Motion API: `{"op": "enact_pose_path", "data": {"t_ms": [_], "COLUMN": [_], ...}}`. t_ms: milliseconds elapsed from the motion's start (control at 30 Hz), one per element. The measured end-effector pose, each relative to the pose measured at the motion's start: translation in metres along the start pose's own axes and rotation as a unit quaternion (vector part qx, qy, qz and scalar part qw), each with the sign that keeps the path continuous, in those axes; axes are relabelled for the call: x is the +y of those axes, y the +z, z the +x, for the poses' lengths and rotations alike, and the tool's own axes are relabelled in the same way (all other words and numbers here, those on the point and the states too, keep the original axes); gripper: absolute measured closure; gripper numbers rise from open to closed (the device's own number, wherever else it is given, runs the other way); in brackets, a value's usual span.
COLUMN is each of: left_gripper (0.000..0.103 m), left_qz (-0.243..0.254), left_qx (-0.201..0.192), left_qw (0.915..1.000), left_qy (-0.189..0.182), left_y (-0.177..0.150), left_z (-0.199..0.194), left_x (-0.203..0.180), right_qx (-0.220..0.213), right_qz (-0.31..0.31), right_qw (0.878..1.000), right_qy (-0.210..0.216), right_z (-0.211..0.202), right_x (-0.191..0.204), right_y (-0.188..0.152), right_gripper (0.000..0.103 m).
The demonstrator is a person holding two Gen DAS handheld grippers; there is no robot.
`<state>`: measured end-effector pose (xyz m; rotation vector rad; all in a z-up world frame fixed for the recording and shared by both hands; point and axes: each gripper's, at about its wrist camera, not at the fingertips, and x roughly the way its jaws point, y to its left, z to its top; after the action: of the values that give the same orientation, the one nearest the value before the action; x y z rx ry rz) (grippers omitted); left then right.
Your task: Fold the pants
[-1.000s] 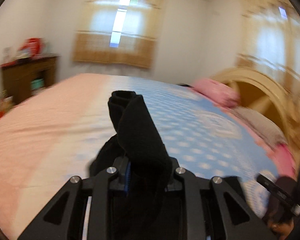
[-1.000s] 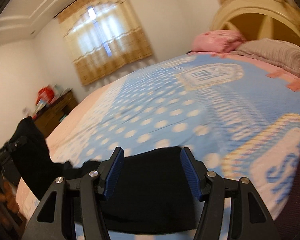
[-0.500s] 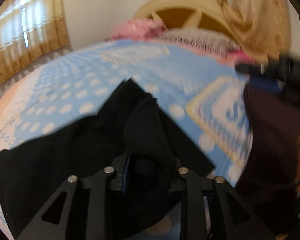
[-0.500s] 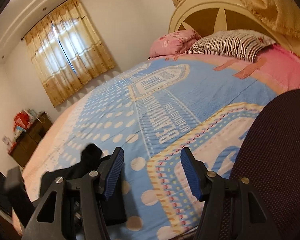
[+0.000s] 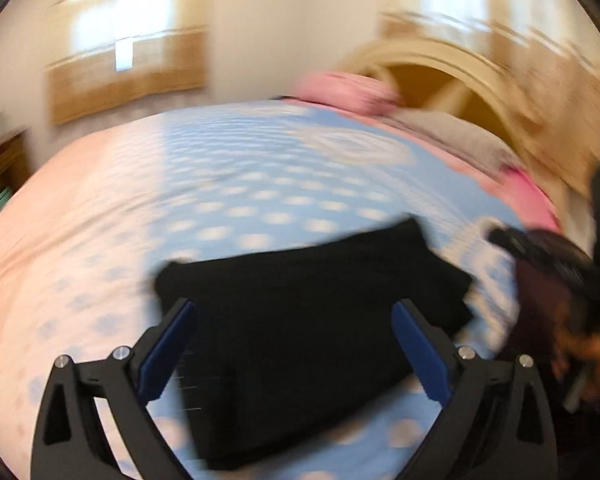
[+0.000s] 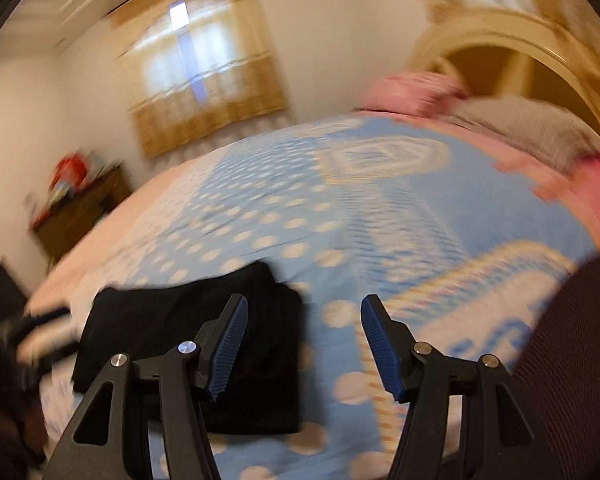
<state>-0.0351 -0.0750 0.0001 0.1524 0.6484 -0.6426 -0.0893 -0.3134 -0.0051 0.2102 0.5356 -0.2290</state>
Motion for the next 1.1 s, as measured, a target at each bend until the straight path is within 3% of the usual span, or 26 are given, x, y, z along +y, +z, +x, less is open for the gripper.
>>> {"op": "enact_pose_path", "data": {"t_ms": [100,167,200,233,267,467,667,733,833,867,900,933,967,1100], "left_gripper": [0.003,0.003,0.003,0.003,0.003,0.003,0.003,0.003,0.003,0.003,0.003,0.003,0.003,0.002], "left_qz": [-0.060,-0.081,-0.089,-0.091,-0.089,-0.046,-0.028,-0.024,-0.024,-0.025,-0.028,-0.030,-0.031,-0.037], "left_qx": [0.023,0.047,0.064,0.073,0.078,0.099,0.114,0.115,0.113,0.110,0.104,0.103,0.103,0.103], "left_qw": [0.9963,0.9931,0.9910,0.9900,0.9894,0.9873,0.9840,0.9835,0.9836,0.9846,0.9861,0.9862,0.9860,0.9820], "left_qy": [0.057,0.071,0.076,0.080,0.084,0.116,0.134,0.137,0.138,0.134,0.126,0.126,0.128,0.154], "left_y": [-0.006,-0.011,-0.015,-0.017,-0.020,-0.028,-0.034,-0.034,-0.031,-0.030,-0.026,-0.024,-0.022,-0.010], "left_z": [0.014,0.024,0.032,0.035,0.036,0.042,0.040,0.041,0.041,0.040,0.040,0.039,0.039,0.038], "left_x": [0.031,0.039,0.040,0.039,0.037,0.024,0.020,0.019,0.019,0.020,0.021,0.021,0.022,0.029], "right_qx": [0.028,0.045,0.058,0.080,0.093,0.119,0.144,0.134,0.055,0.041,0.027,0.025,0.022,0.012], "right_qz": [-0.081,-0.101,-0.109,-0.114,-0.113,-0.062,-0.059,-0.051,-0.067,-0.064,-0.045,-0.020,0.010,0.065], "right_qw": [0.996,0.993,0.991,0.988,0.986,0.988,0.985,0.986,0.991,0.993,0.996,0.998,0.999,0.998], "right_qy": [-0.023,-0.039,-0.049,-0.068,-0.078,-0.075,-0.076,-0.080,-0.098,-0.092,-0.069,-0.045,-0.021,0.019], "right_z": [0.015,0.025,0.032,0.041,0.045,0.040,0.036,0.024,0.000,-0.004,-0.007,-0.007,-0.006,0.002], "right_x": [0.036,0.043,0.045,0.043,0.040,0.013,0.010,0.009,0.014,0.013,0.010,0.004,-0.003,-0.012], "right_y": [-0.009,-0.018,-0.025,-0.034,-0.040,-0.060,-0.055,-0.047,-0.025,-0.021,-0.016,-0.012,-0.010,-0.006], "right_gripper": [0.042,0.045,0.054,0.079,0.082,0.082,0.082,0.082,0.079,0.071,0.061,0.034,0.022,0.022]}}
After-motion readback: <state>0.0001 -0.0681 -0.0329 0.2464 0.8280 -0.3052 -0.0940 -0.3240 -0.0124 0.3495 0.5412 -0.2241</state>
